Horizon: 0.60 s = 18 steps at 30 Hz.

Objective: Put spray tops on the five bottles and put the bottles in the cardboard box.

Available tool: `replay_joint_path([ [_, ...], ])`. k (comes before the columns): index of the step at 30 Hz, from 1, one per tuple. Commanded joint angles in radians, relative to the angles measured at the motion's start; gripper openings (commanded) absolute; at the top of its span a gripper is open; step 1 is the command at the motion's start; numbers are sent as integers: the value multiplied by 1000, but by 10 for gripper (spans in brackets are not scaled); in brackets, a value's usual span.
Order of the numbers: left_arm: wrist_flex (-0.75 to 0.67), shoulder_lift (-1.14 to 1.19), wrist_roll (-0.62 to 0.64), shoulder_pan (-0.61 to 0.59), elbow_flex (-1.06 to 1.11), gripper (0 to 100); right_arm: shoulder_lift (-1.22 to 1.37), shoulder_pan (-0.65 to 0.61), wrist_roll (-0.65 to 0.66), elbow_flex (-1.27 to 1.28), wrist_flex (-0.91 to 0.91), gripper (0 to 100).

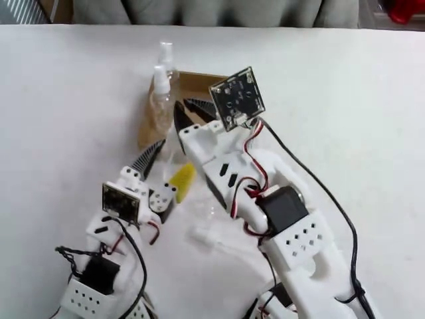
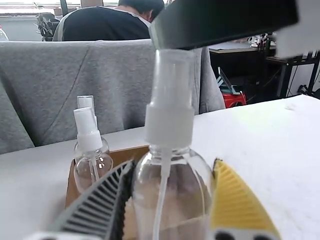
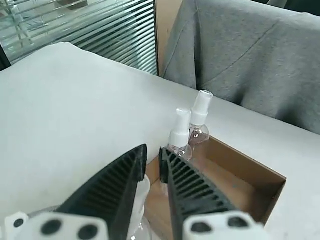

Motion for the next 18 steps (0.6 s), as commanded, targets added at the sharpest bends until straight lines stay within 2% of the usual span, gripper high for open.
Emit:
replay_joint_path([
  [1,-12,-15,-8,-5,-2,21,-48,-4,2,-43,21,15],
  [5,-12,-15,-8,-5,-2,21,-104,4,2,-43,-4,17],
  [14,-12,-13,-3,-5,-2,21,-148,219,-3,2,33,15],
  [18,-23,-13,3,-48,-9,21,-150,262,-5,89,79,15],
])
